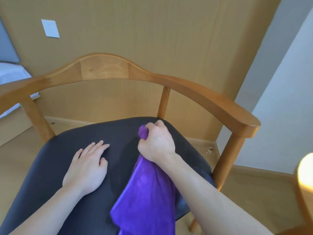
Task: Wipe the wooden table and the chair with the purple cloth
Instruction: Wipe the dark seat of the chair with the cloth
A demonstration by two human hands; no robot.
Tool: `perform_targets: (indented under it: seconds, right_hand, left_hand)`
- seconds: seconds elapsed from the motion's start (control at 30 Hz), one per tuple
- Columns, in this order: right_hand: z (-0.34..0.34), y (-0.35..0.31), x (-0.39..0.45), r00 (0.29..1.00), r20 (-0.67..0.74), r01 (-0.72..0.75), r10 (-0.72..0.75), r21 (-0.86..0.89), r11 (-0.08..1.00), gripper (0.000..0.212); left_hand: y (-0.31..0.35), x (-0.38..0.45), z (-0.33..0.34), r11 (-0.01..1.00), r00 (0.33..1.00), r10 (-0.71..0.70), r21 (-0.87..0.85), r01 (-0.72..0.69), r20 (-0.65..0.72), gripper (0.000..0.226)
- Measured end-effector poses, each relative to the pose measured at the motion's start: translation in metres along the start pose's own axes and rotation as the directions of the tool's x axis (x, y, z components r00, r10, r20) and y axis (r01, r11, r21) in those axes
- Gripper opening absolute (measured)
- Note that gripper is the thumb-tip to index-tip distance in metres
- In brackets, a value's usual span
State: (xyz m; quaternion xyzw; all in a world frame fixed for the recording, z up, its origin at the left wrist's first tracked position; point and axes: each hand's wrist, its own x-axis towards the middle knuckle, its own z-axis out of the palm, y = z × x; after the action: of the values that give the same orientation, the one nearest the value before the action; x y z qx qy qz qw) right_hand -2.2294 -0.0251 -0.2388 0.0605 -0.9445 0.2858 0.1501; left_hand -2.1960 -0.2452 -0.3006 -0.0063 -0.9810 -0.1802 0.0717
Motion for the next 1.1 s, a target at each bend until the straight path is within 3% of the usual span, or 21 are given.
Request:
perform_targets:
  seconds: [0.07,0.1,0.2,0.27,0.37,0.47,0.53,0.63,0.73,0.8,0.87,0.93,0.97,1.03,1.1]
  right_hand:
    - [-0.005,0.016,0.028,0.988,-0.151,-0.017,0.021,0.027,0.999,0.025]
    - [-0.005,0.024,0.038,0.990,-0.134,-0.034,0.038,0.033,0.999,0.030]
    - [0.014,0.042,0.049,0.974,0.179,-0.116,0.138,-0.128,0.985,0.048]
    - [0.028,0.049,0.047,0.961,0.224,-0.109,0.164,-0.239,0.965,0.055]
    - [0.031,0.045,0.045,0.973,0.193,-0.093,0.126,-0.173,0.981,0.036]
    - [0.026,0.036,0.030,0.962,0.264,-0.034,0.061,-0.105,0.994,0.006]
    - [0.021,0.033,0.012,0.950,0.311,0.005,0.017,-0.071,0.997,0.008]
    - [0.007,0.038,-0.006,0.935,0.353,0.028,-0.041,0.041,0.999,0.007]
    - [0.000,0.044,-0.023,0.957,0.276,0.024,-0.089,0.231,0.973,0.009]
    - [0.003,0.046,-0.031,0.987,0.142,0.028,-0.078,0.326,0.945,0.007]
    - [0.007,0.049,-0.028,0.999,-0.033,-0.002,0.018,0.419,0.908,0.006]
    - [0.007,0.053,-0.009,0.965,-0.187,-0.069,0.184,0.498,0.864,0.012]
    - [0.007,0.056,0.004,0.944,-0.210,-0.113,0.255,0.519,0.847,0.016]
    - [0.012,0.058,0.029,0.941,-0.125,-0.222,0.315,0.477,0.850,0.015]
    - [0.027,0.055,0.047,0.961,0.020,-0.271,0.274,0.241,0.932,0.016]
  left_hand:
    - [0.001,0.001,-0.001,1.000,1.000,-0.003,0.007,0.002,0.005,0.056]
    - [0.001,0.001,-0.001,1.000,1.000,-0.003,0.015,0.003,0.005,0.055]
    - [0.002,0.004,-0.004,0.999,1.000,-0.001,0.036,0.001,0.013,0.055]
    - [0.003,0.004,-0.002,0.999,1.000,-0.008,0.046,0.007,0.016,0.055]
    - [0.007,0.005,-0.002,0.997,0.999,-0.023,0.069,0.021,0.038,0.056]
    - [0.024,0.016,-0.007,0.987,0.993,-0.083,0.147,0.070,0.085,0.052]
    - [0.041,0.020,-0.006,0.977,0.985,-0.159,0.154,0.147,0.072,0.043]
    - [0.048,0.018,0.007,0.982,0.980,-0.180,0.049,0.185,-0.087,0.034]
    - [0.038,0.019,0.013,0.990,0.977,-0.138,-0.015,0.137,-0.161,0.036]
    - [0.036,0.021,0.016,0.997,0.979,-0.077,-0.032,0.072,-0.187,0.040]
    - [0.036,0.022,0.018,0.998,0.981,-0.056,-0.036,0.050,-0.185,0.045]
    - [0.034,0.024,0.020,0.999,0.984,-0.041,-0.009,0.040,-0.173,0.046]
    - [0.032,0.026,0.020,0.999,0.985,-0.044,-0.003,0.044,-0.169,0.046]
    - [0.030,0.028,0.020,0.999,0.984,-0.053,-0.006,0.053,-0.169,0.047]
    - [0.030,0.029,0.022,0.998,0.984,-0.054,-0.001,0.055,-0.172,0.047]
